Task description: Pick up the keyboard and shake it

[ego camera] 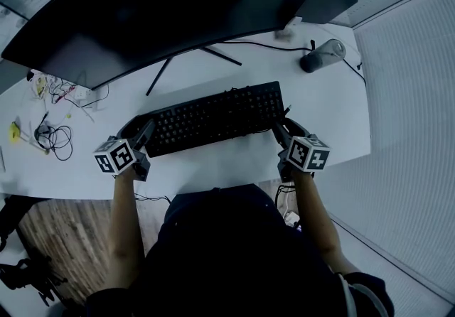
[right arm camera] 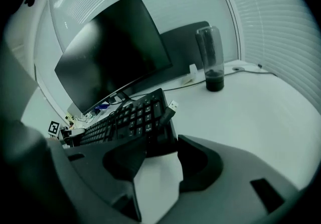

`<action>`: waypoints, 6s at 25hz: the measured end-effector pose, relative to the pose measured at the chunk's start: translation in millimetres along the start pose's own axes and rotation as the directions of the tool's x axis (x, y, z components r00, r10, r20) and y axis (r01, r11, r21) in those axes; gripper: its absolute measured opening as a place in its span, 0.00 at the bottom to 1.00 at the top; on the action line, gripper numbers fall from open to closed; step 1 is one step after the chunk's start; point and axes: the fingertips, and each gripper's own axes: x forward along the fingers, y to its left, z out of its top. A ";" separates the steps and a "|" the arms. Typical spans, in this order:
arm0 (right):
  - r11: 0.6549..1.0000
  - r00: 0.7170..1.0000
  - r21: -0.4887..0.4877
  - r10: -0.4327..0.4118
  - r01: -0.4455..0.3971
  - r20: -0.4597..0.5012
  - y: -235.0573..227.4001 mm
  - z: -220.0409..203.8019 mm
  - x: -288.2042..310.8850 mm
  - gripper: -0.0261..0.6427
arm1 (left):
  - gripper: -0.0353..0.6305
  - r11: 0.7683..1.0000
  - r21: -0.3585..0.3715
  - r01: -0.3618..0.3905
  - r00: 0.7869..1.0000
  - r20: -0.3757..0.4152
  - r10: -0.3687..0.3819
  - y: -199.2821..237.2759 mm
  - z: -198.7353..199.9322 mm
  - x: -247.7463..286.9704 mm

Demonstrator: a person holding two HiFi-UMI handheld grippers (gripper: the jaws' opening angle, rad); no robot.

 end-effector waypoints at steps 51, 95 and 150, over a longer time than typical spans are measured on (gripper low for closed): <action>0.868 0.936 0.367 0.259 -0.333 0.237 29.6 -17.7 -6.4 0.34 | 0.45 0.866 0.437 -0.241 0.963 0.216 0.159 -135.7 129.6 -99.8; 0.997 0.997 0.030 -0.073 0.072 0.039 -27.8 -79.0 -0.3 0.34 | 0.45 0.966 0.175 -0.189 0.981 -0.011 0.194 7.1 -49.8 -1.6; 0.814 0.645 -0.563 0.355 0.142 0.677 244.5 228.4 -201.3 0.08 | 0.09 0.758 0.497 -0.422 0.735 0.678 -0.035 -292.4 203.8 -159.4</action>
